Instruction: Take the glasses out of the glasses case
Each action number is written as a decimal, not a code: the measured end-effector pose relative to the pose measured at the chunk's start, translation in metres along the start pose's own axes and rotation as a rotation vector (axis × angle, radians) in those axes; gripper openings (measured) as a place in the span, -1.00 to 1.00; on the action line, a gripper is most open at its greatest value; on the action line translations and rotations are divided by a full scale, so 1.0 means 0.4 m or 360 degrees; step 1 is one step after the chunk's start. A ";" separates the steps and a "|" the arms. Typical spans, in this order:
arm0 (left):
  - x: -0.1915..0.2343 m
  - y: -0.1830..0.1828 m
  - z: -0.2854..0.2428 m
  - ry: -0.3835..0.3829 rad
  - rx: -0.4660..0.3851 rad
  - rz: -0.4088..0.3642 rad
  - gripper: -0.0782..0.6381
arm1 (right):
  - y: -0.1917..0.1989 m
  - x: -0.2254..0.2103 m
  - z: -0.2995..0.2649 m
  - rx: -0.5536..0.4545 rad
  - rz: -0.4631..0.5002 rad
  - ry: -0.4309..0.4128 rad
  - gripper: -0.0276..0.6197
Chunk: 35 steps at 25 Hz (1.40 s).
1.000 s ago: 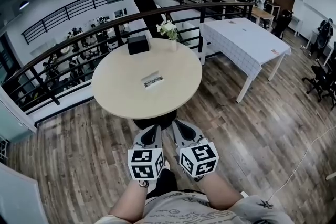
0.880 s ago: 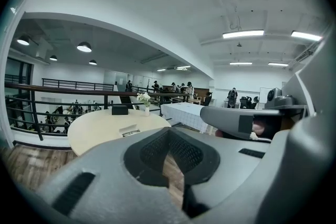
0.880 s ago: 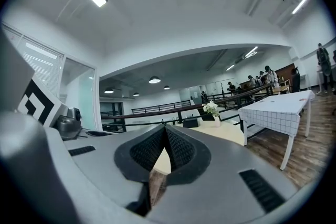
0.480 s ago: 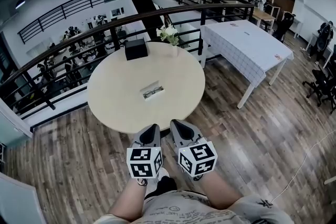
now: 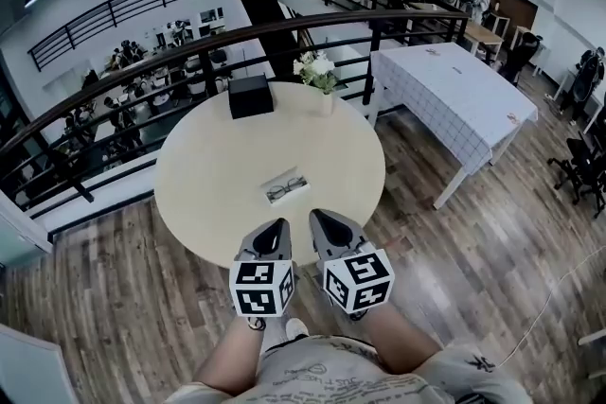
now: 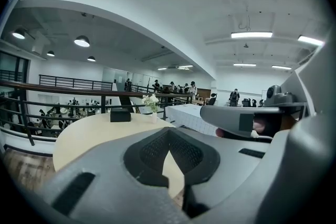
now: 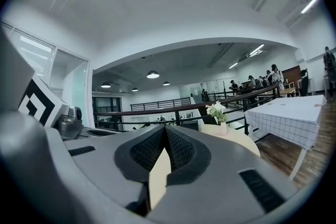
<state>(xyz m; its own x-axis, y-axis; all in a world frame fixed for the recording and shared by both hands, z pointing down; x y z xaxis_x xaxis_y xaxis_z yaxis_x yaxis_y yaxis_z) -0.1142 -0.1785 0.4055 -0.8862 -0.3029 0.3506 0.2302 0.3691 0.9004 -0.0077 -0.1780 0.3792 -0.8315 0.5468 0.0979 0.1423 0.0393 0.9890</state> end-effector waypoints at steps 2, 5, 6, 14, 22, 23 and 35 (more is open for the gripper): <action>0.033 -0.013 -0.032 -0.0004 0.0000 0.0006 -0.76 | -0.001 -0.007 -0.044 -0.0004 0.0005 0.0013 -0.87; 0.074 -0.024 -0.073 -0.0005 0.0005 0.0011 -0.76 | 0.008 -0.013 -0.098 -0.0001 0.0007 0.0009 -0.87; 0.085 -0.026 -0.086 -0.0006 0.0011 0.0012 -0.76 | 0.012 -0.014 -0.114 0.0006 0.0006 0.0003 -0.87; 0.139 -0.018 -0.183 -0.0017 0.0104 0.0017 -0.76 | 0.054 -0.061 -0.206 0.0077 -0.0048 -0.0025 -0.87; 0.164 0.010 -0.276 -0.0053 0.0176 -0.0102 -0.76 | 0.090 -0.121 -0.261 0.0108 -0.0077 -0.0065 -0.87; 0.168 0.016 -0.297 -0.0065 0.0185 -0.0119 -0.76 | 0.096 -0.136 -0.272 0.0111 -0.0080 -0.0077 -0.87; 0.260 0.115 -0.523 -0.0157 0.0480 -0.0396 -0.76 | 0.205 -0.269 -0.384 0.0257 -0.0059 -0.0207 -0.87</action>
<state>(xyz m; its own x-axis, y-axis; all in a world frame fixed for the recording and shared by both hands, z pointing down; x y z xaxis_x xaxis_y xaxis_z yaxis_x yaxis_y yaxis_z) -0.1115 -0.3767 0.5373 -0.9376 -0.3353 0.0920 -0.1117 0.5410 0.8336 0.0109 -0.3619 0.4669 -0.7631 0.6453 0.0366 0.2058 0.1890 0.9602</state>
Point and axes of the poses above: the fingertips, and each gripper's own axes: z backward along the fingers, x to its left, y out of its underside, the point moved 5 cm from there along z, backward along the fingers, and after that the axes turned 13 degrees about z, right-handed, at the moved point
